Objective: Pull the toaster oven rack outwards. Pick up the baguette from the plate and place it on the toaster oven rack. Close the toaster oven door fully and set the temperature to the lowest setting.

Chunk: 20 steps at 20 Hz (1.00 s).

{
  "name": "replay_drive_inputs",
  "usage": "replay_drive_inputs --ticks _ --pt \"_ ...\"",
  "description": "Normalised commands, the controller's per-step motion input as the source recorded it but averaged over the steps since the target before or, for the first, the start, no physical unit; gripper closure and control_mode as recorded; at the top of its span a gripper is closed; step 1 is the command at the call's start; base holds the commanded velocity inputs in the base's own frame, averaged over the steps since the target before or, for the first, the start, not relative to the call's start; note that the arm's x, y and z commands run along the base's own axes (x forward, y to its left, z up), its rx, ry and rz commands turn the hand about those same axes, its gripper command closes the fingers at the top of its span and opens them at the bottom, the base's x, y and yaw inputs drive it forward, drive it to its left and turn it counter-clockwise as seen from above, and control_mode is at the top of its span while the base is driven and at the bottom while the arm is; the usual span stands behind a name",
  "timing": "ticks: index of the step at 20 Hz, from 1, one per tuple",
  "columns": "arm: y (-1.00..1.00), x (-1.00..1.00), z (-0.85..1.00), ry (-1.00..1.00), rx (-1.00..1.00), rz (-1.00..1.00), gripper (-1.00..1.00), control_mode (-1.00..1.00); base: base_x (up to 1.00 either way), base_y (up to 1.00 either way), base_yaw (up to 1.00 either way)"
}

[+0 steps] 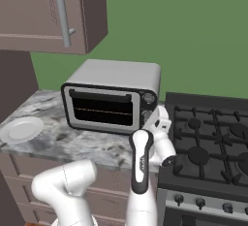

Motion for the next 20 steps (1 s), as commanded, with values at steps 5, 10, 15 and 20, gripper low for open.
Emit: replay_drive_inputs --ticks 5,10,15,20 --pt "0.0 0.18 -0.07 -0.08 -0.36 0.05 1.0 -1.0 0.0 0.0 0.0" --pt "0.0 0.08 -0.17 -0.11 -0.51 0.04 1.0 -1.0 0.0 0.0 0.0" --pt "0.0 0.0 -0.41 -0.16 -0.55 0.03 1.0 -1.0 0.0 0.0 0.0" --pt "0.0 0.0 -0.44 -0.25 -0.53 0.02 1.0 -1.0 0.0 0.0 0.0"
